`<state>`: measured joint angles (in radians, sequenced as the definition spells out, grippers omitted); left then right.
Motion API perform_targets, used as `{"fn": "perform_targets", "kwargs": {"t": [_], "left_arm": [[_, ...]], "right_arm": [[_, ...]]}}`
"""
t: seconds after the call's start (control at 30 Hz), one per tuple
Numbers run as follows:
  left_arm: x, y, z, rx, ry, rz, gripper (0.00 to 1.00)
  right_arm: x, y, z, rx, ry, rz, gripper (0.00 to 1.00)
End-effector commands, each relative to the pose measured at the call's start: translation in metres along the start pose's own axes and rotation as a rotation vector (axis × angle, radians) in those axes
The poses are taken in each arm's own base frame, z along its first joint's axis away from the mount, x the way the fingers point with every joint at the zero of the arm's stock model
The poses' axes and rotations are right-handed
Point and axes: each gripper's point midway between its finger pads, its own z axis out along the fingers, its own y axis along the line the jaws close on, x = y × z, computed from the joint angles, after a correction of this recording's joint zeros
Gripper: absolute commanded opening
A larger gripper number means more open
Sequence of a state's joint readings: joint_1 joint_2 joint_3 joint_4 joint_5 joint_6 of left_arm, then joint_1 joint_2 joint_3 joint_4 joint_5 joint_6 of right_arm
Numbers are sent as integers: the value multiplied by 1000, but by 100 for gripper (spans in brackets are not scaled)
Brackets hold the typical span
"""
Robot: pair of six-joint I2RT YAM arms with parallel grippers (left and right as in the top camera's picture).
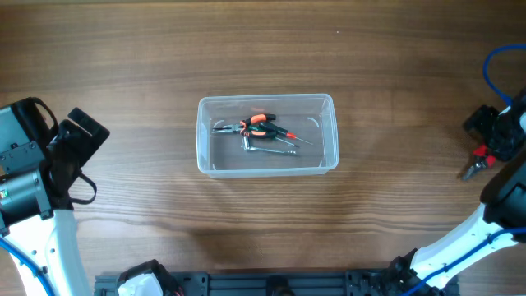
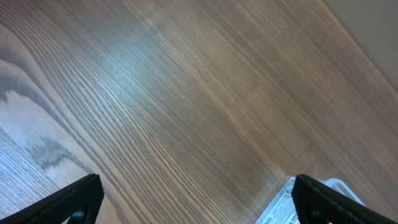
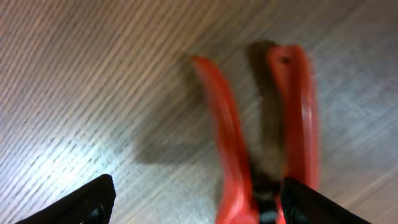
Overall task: Pack container
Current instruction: 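Grasp the red-handled snips with the right gripper, then place the red snips into the container with the right gripper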
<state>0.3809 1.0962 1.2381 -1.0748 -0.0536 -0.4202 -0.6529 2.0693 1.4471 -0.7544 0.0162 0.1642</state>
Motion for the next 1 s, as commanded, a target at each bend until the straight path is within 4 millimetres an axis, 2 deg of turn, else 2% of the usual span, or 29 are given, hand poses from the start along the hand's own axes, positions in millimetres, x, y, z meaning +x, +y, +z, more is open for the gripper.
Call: {"fn": "perform_targets", "kwargs": {"t": [0.0,0.17,0.33,0.4,0.43,0.5,0.6,0.67,0.73,0.83,0.9,0.97], "left_arm": [[1,0,1,4,11,15,100],[1,0,1,4,11,15,100],[1,0,1,4,11,15,100],[1,0,1,4,11,15,100],[1,0,1,4,11,16,100],[1,0,1,4,11,15,100],[1,0,1,4,11,16,100],[1,0,1,4,10,16,100],[1,0,1,4,10,16,100],[1,0,1,4,10,16,100],[1,0,1,4,10,16,100],[1,0,1,4,10,16,100]], "right_arm": [[8,7,21,-61,47,-47,84],[21,5,38,-53,109,-41,82],[22,5,38,-52,112,-29,57],[23,5,38,-51,117,-21,43],[24,5,38,-51,118,-21,33],[24,5,38,-51,119,-21,27],[25,5,38,-51,123,-23,11],[26,5,37,-50,129,-24,4],[28,10,37,-75,138,-36,4],[34,27,29,-181,161,-52,4],[34,44,13,-262,157,-81,4],[28,61,-13,-299,102,-146,4]]}}
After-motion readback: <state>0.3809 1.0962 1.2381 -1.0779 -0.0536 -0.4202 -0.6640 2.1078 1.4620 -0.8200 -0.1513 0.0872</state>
